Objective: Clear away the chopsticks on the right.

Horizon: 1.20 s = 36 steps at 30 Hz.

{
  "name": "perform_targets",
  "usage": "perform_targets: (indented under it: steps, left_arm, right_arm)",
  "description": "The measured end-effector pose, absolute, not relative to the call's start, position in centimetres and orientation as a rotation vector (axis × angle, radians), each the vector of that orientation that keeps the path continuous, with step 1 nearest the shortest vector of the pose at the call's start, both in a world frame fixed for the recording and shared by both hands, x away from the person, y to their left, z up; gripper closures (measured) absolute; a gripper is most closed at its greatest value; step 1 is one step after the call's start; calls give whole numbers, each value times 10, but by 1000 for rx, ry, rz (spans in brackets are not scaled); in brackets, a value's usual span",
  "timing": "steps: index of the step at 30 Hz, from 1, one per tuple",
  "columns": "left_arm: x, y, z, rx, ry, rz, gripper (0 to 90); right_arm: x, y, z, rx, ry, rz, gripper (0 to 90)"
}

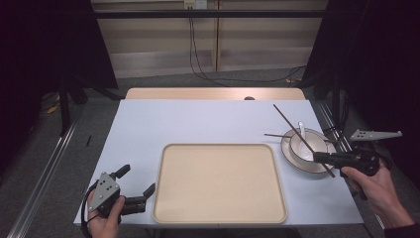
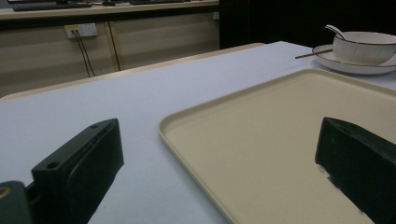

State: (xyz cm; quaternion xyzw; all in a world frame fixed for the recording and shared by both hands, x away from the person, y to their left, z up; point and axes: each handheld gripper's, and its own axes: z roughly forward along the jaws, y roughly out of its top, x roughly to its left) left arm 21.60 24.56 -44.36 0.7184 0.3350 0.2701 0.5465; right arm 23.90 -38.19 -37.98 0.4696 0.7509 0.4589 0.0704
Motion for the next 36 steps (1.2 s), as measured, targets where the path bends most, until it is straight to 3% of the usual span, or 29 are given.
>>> perform_targets:
  steps: [12,26,36]
  left_arm:
    - [216,245,-443,1702,786,646,10]
    - [214,245,-442,1688,771,656,9]
    - [213,246,-441,1677,761,654,9]
  right_arm:
    - [208,-334,-400,1495,2206,1497,852]
    - [204,-286,-435,1573,2297,1441,853]
    - [206,-277,-457,1726,2305,1323,852]
